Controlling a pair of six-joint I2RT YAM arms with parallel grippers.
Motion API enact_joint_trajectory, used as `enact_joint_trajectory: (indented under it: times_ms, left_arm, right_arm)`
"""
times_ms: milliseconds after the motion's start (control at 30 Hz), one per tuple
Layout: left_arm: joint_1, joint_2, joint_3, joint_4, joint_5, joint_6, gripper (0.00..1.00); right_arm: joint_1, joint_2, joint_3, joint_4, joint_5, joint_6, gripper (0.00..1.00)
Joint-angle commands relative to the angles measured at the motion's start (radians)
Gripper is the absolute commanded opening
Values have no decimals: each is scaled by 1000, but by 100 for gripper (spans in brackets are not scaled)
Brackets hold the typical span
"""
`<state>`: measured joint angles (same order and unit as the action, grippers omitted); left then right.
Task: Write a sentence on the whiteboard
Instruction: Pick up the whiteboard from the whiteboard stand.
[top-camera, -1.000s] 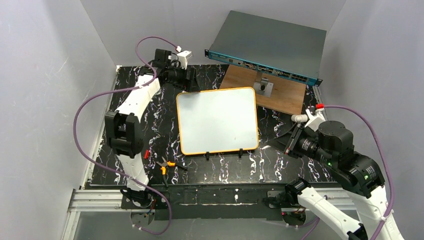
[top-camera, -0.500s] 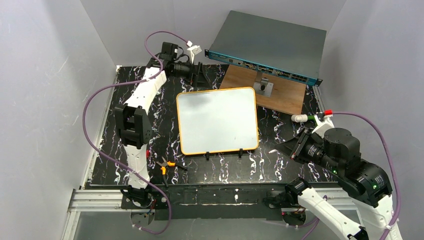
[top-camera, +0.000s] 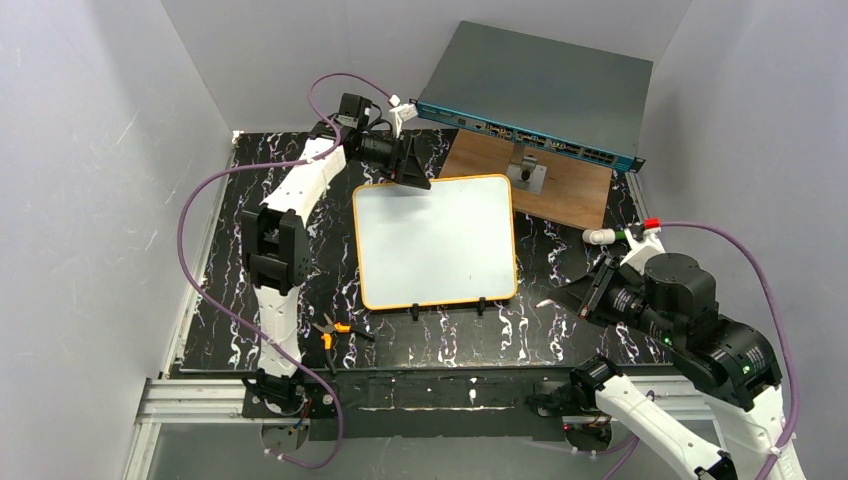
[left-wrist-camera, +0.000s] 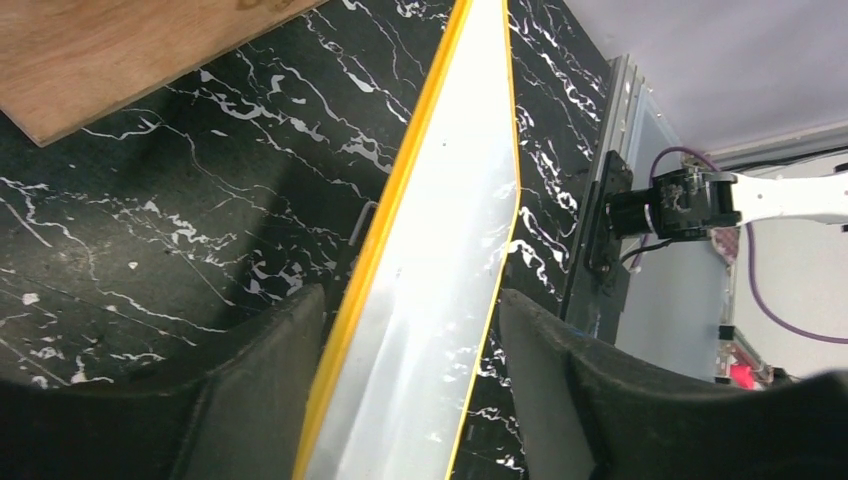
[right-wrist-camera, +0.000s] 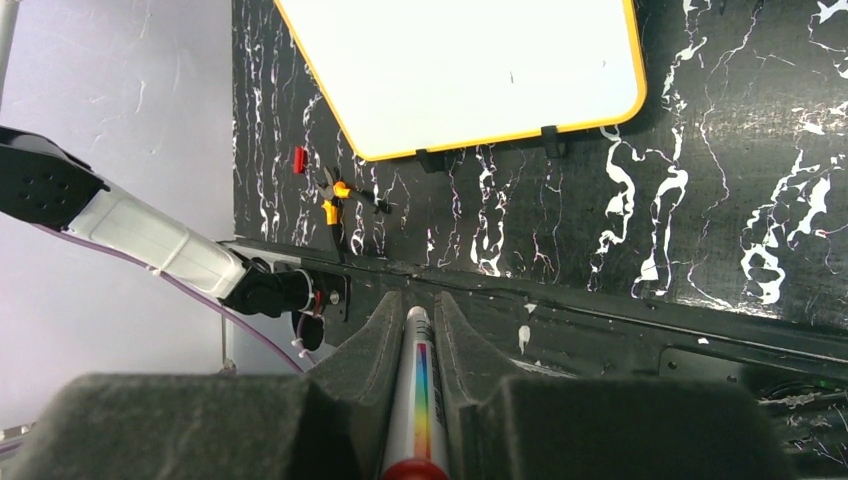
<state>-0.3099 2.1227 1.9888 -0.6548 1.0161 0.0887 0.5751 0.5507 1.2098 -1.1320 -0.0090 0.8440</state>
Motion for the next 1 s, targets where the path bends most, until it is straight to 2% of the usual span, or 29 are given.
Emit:
enact_joint_trajectory:
  times_ms: [0, 333, 567, 633, 733, 833, 967]
  left_arm:
    - [-2, -7, -6, -22, 36, 11, 59]
    - [-30, -11, -40, -111, -5, 100, 58]
    - [-38, -6, -51, -125, -20, 111, 66]
    - [-40, -3, -53, -124, -20, 111, 66]
    - [-41, -5, -49, -122, -19, 112, 50]
    - [-40, -14, -33, -122, -18, 109, 28]
    - [-41, -33, -30, -125, -29, 117, 15]
  right_arm:
    - [-5, 16, 25, 13, -22, -29, 1]
    - [-5, 16, 24, 21, -37, -45, 1]
    - [-5, -2, 9, 21, -39, -42, 1]
    - [-4, -10, 4, 20, -37, -39, 1]
    - [-5, -16, 4, 12, -32, -36, 1]
    - [-5, -22, 7, 4, -27, -33, 1]
    - [-4, -29, 3, 3, -25, -30, 1]
